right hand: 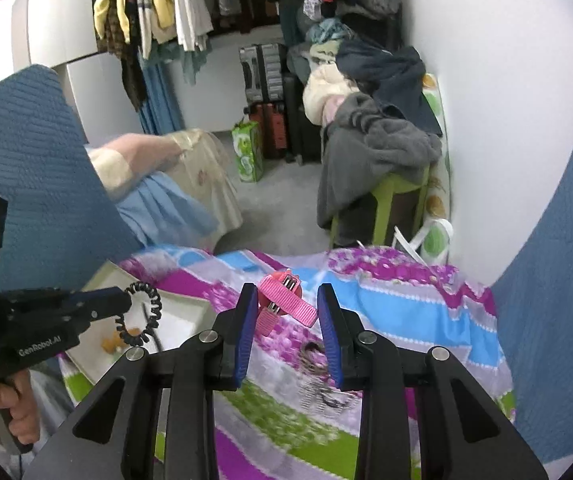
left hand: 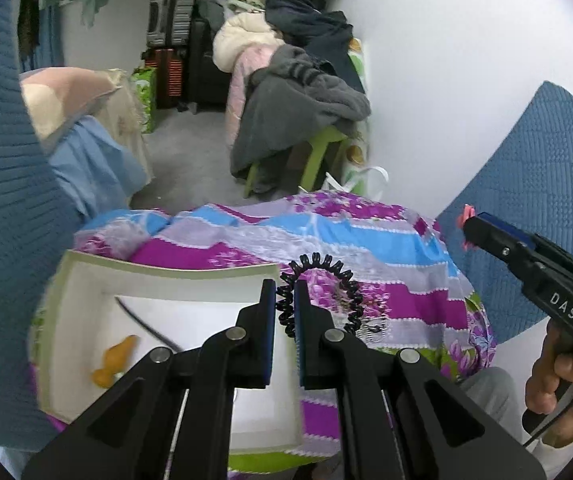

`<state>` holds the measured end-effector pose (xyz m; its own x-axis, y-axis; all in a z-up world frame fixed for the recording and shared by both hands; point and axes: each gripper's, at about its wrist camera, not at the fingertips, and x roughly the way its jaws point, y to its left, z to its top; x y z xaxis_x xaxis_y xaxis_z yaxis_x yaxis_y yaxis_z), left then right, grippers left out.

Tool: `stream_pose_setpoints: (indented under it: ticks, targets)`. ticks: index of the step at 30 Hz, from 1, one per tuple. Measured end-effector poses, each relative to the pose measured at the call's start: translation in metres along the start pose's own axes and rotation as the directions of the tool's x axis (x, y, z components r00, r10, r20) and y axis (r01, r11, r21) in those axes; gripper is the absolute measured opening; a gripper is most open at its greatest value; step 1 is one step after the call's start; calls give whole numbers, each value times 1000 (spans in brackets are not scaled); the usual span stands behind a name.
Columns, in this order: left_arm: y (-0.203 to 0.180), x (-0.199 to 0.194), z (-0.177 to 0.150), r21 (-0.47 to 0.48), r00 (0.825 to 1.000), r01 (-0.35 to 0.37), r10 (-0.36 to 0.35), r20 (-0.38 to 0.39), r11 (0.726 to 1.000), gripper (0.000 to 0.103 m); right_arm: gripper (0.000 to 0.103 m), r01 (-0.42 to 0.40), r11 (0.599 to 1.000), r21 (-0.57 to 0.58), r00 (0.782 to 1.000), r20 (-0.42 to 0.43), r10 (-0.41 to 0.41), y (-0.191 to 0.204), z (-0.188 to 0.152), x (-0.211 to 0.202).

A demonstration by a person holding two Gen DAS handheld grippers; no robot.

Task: Organize jewelry
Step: 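Carry the hair tie and pink clip over the white box with both tools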

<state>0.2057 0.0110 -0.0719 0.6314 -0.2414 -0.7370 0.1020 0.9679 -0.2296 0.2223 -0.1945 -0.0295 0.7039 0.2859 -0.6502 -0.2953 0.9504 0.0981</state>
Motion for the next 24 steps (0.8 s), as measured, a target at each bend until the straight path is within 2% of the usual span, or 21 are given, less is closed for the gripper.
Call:
stream_pose_setpoints:
  ticks: [3, 10, 17, 24]
  targets:
    - [18, -10, -2, -9, 1000, -18, 18, 12, 1000, 8, 28, 4, 1000, -3, 1000, 5, -4, 18, -1, 1]
    - [51, -16, -19, -28, 999, -54, 54, 4, 998, 8, 28, -57, 998, 17, 998, -15, 57, 62, -12, 17]
    - [81, 0, -49, -75, 996, -72, 68, -61, 995, 8, 28, -130, 991, -14, 984, -125, 127, 105, -45, 53]
    - [98, 8, -70, -90, 992, -91, 82, -100, 992, 8, 28, -135, 991, 8, 972, -195, 134, 118, -70, 78]
